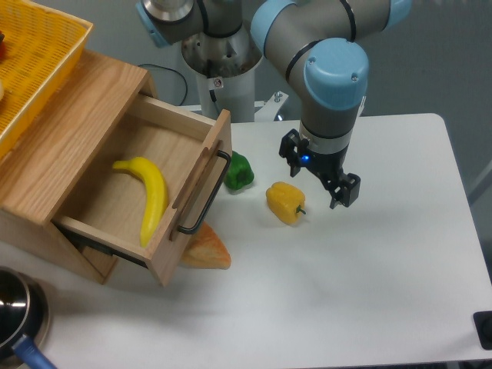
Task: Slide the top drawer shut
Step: 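Move the gripper down and toward the open drawer's front panel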
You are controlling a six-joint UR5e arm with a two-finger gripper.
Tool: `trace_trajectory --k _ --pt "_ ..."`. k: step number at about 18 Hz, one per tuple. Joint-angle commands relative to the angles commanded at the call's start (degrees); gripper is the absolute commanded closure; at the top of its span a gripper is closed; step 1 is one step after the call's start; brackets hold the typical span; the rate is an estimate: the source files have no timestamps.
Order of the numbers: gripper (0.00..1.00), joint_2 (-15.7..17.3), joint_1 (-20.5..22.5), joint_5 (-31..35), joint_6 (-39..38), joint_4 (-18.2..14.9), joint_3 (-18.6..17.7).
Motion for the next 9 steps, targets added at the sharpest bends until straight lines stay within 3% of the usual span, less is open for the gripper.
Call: trace_trajectory --k 5,9 --pt "0.00 0.09 -0.17 -0.26 -0.18 0.44 -0.09" --pt "0.00 -0.61 -1.14 -1.49 -1.31 3.78 -0.62"
